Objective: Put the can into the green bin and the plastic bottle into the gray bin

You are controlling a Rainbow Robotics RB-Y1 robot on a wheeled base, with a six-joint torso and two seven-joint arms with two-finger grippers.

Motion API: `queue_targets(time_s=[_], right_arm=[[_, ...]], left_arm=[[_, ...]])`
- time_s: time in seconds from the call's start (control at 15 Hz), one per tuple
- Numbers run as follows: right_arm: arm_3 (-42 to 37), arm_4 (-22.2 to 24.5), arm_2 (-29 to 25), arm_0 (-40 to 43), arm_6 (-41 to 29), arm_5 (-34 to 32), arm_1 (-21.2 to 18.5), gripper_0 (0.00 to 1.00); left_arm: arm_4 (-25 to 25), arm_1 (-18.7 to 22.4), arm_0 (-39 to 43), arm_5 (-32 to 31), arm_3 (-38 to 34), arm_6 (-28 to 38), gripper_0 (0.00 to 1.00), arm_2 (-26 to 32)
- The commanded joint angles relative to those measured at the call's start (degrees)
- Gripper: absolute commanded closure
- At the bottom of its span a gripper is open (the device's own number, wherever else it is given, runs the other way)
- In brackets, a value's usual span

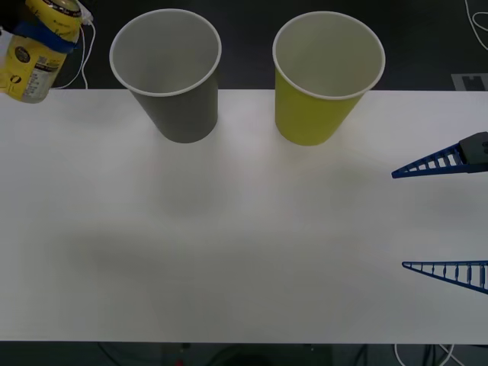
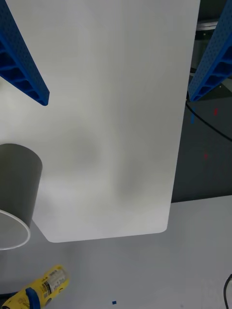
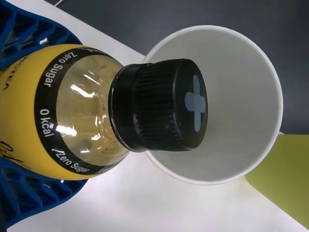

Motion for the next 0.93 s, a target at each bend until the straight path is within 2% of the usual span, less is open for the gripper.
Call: queue_targets(time_s=[0.07, 0.27, 0.6, 0.93], right_arm=[[0.0, 0.0, 0.0, 0.0, 0.0, 0.0, 0.0, 0.0], [0.0, 0.0, 0.0, 0.0, 0.0, 0.0, 0.0, 0.0], [0.0, 0.0, 0.0, 0.0, 0.0, 0.0, 0.0, 0.0], [0.0, 0.0, 0.0, 0.0, 0.0, 0.0, 0.0, 0.0]], left_arm=[[-2.58, -3.47, -4.65, -3.13, 4.28, -0.08, 1.0, -1.57], [-6.36, -7.16, -8.6, -5.85, 7.44, 0.27, 1.0, -1.57], [-10.14, -12.7, -13.08, -6.03, 12.36, 0.53, 1.0, -1.57], [-11.28, -18.32, -17.74, -6.03, 19.39, 0.53, 1.0, -1.57]])
